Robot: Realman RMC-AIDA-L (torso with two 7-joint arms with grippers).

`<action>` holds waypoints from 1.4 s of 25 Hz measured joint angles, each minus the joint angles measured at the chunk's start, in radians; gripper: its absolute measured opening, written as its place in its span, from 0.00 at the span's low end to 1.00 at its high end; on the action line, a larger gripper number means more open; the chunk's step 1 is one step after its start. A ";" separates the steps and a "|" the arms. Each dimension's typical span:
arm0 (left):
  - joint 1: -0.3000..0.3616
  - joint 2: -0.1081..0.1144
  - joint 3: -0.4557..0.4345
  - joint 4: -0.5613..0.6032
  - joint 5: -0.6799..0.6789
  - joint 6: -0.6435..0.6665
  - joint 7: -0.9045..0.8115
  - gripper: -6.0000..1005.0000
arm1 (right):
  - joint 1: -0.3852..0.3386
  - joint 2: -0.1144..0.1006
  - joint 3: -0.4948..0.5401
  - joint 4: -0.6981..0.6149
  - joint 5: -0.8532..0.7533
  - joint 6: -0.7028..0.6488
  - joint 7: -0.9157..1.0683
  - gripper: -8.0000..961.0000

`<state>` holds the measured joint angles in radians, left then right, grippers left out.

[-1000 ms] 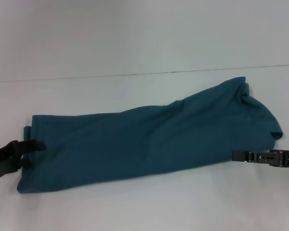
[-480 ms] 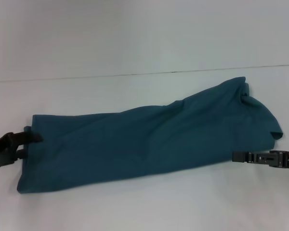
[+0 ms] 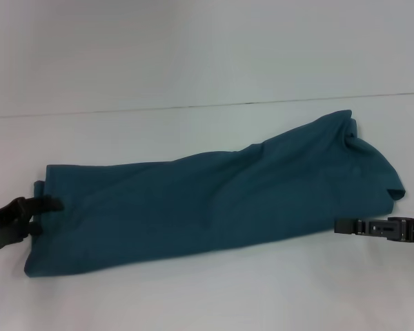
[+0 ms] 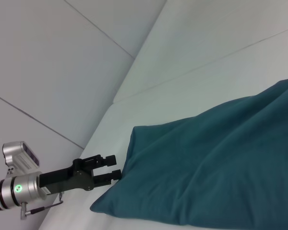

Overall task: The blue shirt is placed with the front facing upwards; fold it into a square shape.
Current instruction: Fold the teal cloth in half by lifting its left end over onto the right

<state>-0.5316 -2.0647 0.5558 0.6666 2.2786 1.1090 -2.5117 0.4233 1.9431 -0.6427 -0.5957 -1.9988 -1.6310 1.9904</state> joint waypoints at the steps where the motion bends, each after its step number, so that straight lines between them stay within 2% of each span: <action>1: 0.000 -0.001 0.005 0.000 0.000 -0.006 0.000 0.73 | 0.000 0.000 0.000 0.000 0.000 0.000 0.000 0.69; 6: -0.003 -0.002 0.012 -0.005 -0.001 -0.012 0.002 0.73 | 0.001 -0.001 0.003 0.001 0.000 0.000 0.001 0.69; 11: 0.005 -0.002 0.003 0.049 -0.006 0.041 -0.013 0.73 | 0.002 -0.001 0.003 0.001 0.001 -0.003 0.002 0.69; 18: -0.004 0.021 0.024 0.106 0.072 0.116 0.023 0.73 | 0.003 -0.001 0.003 0.000 0.000 -0.001 0.001 0.68; 24: 0.017 -0.002 0.063 0.183 0.080 0.109 0.074 0.73 | 0.006 -0.001 0.003 0.001 0.000 -0.001 0.001 0.68; 35: 0.017 -0.004 0.059 0.149 0.117 0.057 0.009 0.73 | 0.003 -0.001 0.003 0.001 0.000 0.001 -0.002 0.68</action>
<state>-0.5146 -2.0691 0.6144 0.8154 2.3955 1.1661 -2.5029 0.4264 1.9420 -0.6397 -0.5951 -1.9987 -1.6303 1.9888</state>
